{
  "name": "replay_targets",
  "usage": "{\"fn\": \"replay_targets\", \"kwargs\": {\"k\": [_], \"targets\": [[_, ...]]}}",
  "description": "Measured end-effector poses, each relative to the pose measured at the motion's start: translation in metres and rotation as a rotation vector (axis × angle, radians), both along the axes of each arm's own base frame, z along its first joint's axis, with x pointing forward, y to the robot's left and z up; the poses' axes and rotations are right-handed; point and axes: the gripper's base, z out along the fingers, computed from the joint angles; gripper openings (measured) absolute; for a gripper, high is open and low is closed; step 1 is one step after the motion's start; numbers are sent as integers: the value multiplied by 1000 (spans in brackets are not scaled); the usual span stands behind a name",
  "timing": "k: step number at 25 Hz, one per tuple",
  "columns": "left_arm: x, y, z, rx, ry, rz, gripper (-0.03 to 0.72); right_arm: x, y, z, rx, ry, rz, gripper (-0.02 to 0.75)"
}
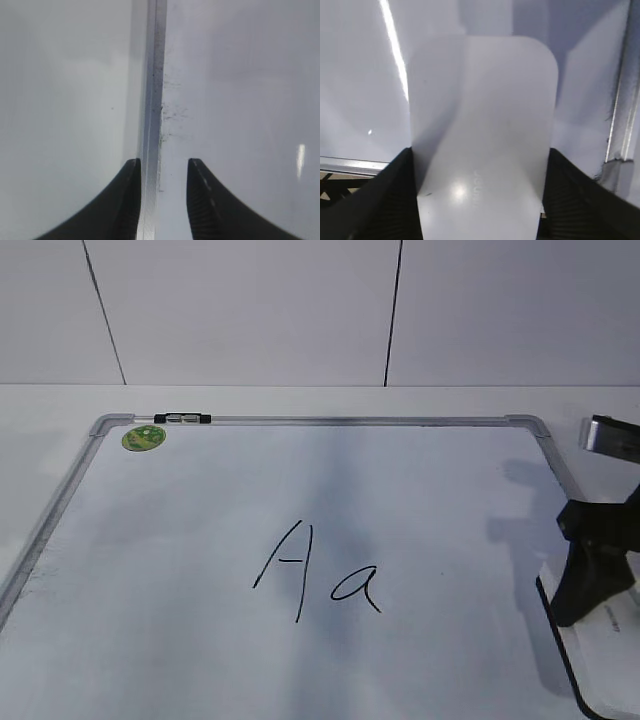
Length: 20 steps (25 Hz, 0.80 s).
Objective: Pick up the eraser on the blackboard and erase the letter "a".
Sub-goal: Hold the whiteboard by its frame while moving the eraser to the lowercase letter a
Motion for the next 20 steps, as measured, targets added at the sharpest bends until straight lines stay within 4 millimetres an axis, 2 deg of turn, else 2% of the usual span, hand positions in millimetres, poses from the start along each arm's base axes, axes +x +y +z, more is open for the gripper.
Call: {"fn": "replay_targets", "kwargs": {"k": [8, 20], "targets": [[29, 3, -21, 11, 55, -13, 235, 0, 6, 2, 73, -2, 3, 526], [86, 5, -51, -4, 200, -50, 235, 0, 3, 1, 40, -10, 39, 526]]}}
